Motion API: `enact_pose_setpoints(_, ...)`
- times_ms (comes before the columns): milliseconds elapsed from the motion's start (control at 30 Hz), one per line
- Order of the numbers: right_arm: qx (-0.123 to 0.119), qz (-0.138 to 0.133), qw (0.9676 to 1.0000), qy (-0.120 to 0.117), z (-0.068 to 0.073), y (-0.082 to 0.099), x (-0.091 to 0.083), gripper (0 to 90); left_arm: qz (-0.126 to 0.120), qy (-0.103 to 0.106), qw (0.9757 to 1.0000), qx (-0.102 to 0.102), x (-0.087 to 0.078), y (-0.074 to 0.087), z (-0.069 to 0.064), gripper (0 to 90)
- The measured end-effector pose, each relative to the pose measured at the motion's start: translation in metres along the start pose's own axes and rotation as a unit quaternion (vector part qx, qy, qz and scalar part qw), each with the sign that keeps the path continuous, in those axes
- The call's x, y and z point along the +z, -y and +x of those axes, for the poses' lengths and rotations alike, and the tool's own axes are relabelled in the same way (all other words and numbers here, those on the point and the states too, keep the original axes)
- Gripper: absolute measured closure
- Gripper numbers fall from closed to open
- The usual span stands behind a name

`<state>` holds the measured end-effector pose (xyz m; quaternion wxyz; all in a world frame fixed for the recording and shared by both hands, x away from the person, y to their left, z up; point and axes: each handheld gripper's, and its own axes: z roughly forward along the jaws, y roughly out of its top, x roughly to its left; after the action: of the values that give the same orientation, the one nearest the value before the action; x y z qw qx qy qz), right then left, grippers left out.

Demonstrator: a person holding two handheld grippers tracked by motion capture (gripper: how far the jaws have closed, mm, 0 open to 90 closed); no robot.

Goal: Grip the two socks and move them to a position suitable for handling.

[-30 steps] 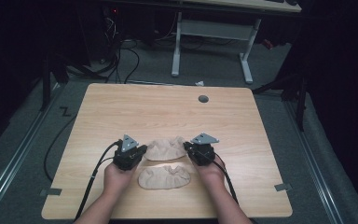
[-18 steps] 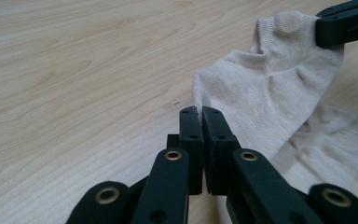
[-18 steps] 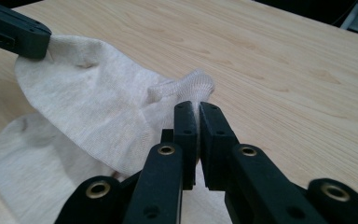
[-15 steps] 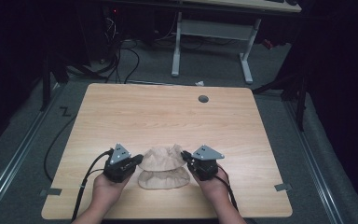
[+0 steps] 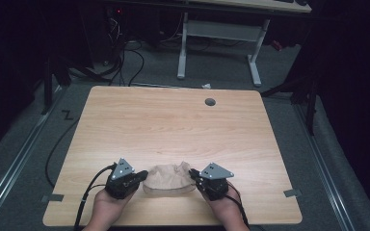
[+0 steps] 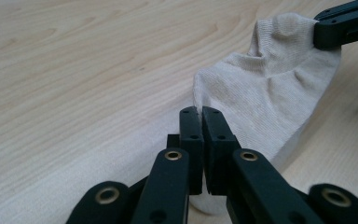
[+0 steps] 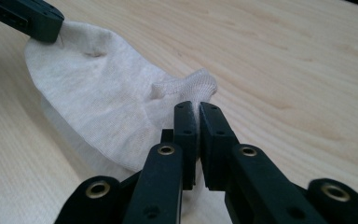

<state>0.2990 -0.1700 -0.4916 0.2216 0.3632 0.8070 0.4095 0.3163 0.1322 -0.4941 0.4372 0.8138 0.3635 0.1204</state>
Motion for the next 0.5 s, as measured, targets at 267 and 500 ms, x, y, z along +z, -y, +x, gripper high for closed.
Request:
enact_pose_setpoints(267,-0.001,0.035,0.9993,-0.011,0.002,0.013,0.003,86.0,0.025,-0.013,0.9995,0.014,0.003,0.006,-0.002,87.7)
enact_pose_setpoints(500,-0.007,0.039,0.9992,-0.009,0.001,0.013,0.004,85.9,0.032,-0.018,0.999,0.025,0.007,0.007,-0.003,87.7)
